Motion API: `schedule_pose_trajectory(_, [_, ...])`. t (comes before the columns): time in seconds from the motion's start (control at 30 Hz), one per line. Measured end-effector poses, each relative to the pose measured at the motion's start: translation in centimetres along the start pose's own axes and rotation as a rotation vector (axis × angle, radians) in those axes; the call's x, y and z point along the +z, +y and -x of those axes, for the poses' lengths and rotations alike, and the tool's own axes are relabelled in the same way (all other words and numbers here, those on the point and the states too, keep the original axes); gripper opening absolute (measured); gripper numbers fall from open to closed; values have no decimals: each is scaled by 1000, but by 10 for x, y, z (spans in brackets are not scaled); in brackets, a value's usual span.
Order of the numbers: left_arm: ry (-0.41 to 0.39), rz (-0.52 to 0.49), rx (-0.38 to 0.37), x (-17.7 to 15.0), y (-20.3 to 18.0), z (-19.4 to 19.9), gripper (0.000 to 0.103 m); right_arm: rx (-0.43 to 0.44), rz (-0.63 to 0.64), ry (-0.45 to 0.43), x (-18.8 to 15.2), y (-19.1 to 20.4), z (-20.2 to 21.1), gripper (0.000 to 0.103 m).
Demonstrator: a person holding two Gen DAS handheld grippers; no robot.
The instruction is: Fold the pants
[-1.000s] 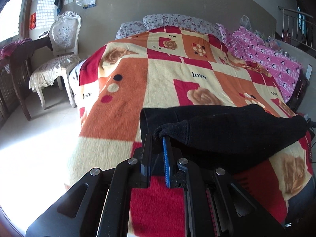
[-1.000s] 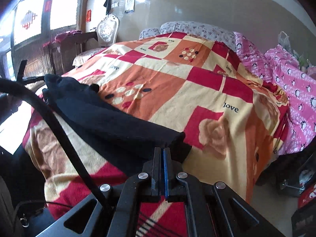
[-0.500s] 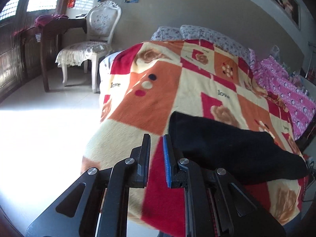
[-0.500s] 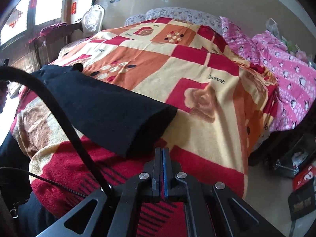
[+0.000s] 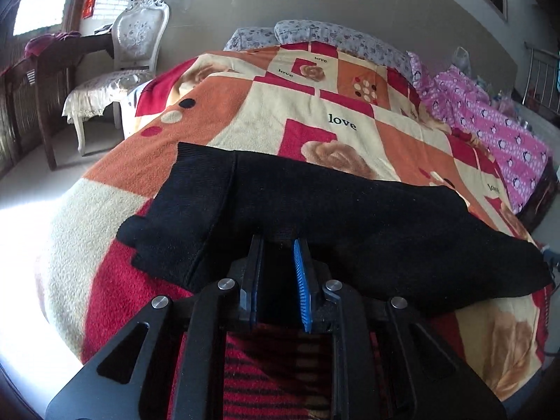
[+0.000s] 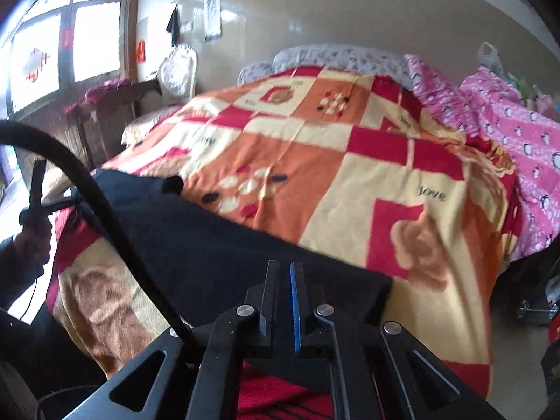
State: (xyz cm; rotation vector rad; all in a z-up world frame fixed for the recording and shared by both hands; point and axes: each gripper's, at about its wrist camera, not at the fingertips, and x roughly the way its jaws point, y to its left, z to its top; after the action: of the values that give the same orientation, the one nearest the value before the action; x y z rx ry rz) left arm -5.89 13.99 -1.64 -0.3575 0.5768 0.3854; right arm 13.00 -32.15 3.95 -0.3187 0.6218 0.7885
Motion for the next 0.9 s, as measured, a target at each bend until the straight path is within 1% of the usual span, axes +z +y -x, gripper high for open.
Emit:
schedule_pose_trajectory(0.07, [-3, 11, 11, 0, -2, 0, 17, -8, 20, 50, -10, 4, -12, 3])
schedule_pose_trajectory(0.1, [-6, 10, 20, 0, -4, 0, 17, -37, 17, 56, -16, 1, -14, 3])
schedule_pose_trajectory(0.13, [-8, 5, 30, 0, -6, -2, 17, -79, -13, 62, -21, -8, -16, 3])
schedule_pose_trajectory(0.17, [-10, 2, 39, 0, -8, -1, 17, -86, -62, 62, -24, -17, -16, 3])
schedule_pose_trajectory(0.23, [-11, 9, 47, -1, -9, -1, 17, -21, -203, 7, -23, -44, -7, 3])
schedule_pose_trajectory(0.27, [-12, 18, 46, -1, -8, -1, 17, -8, -244, -23, -21, -52, -1, 3])
schedule_pose_trajectory(0.3, [-16, 23, 44, -2, -7, 0, 17, -2, -270, -55, -17, -59, 5, 7])
schedule_pose_trajectory(0.33, [-21, 25, 40, -2, -7, 0, 17, -6, -281, -71, -13, -65, 8, 18])
schedule_pose_trajectory(0.37, [-24, 28, 38, -3, -6, 1, 17, -7, -287, -64, -9, -69, 6, 26])
schedule_pose_trajectory(0.4, [-24, 28, 36, -4, -6, 1, 17, 11, -295, -31, -5, -75, -2, 36])
schedule_pose_trajectory(0.43, [-22, 28, 34, -4, -6, 2, 17, 31, -301, 0, -3, -80, -10, 36])
schedule_pose_trajectory(0.5, [-16, 33, 28, -2, -5, 2, 17, 28, -316, 30, -4, -85, -21, 36])
schedule_pose_trajectory(0.57, [-12, 40, 19, -2, -4, 2, 17, 57, -326, 63, -5, -89, -30, 36])
schedule_pose_trajectory(0.63, [-10, 45, 10, -1, -2, 2, 17, 44, -313, 86, -9, -88, -37, 34])
schedule_pose_trajectory(0.67, [-9, 48, 7, -1, -2, 2, 17, 45, -313, 100, -10, -89, -40, 32])
schedule_pose_trajectory(0.7, [-9, 51, 5, 0, -2, 2, 17, 60, -321, 107, -11, -90, -44, 25])
schedule_pose_trajectory(0.73, [-8, 53, 3, 0, -1, 2, 17, 64, -324, 105, -13, -89, -44, 21])
schedule_pose_trajectory(0.77, [-9, 59, 1, 0, -1, 2, 17, 68, -321, 103, -14, -89, -45, 20])
schedule_pose_trajectory(0.83, [-8, 82, -8, 2, 2, 0, 17, 96, -340, 100, -14, -94, -49, 9])
schedule_pose_trajectory(0.9, [-6, 123, -21, 5, 6, -3, 17, 96, -365, 71, -13, -99, -49, 7])
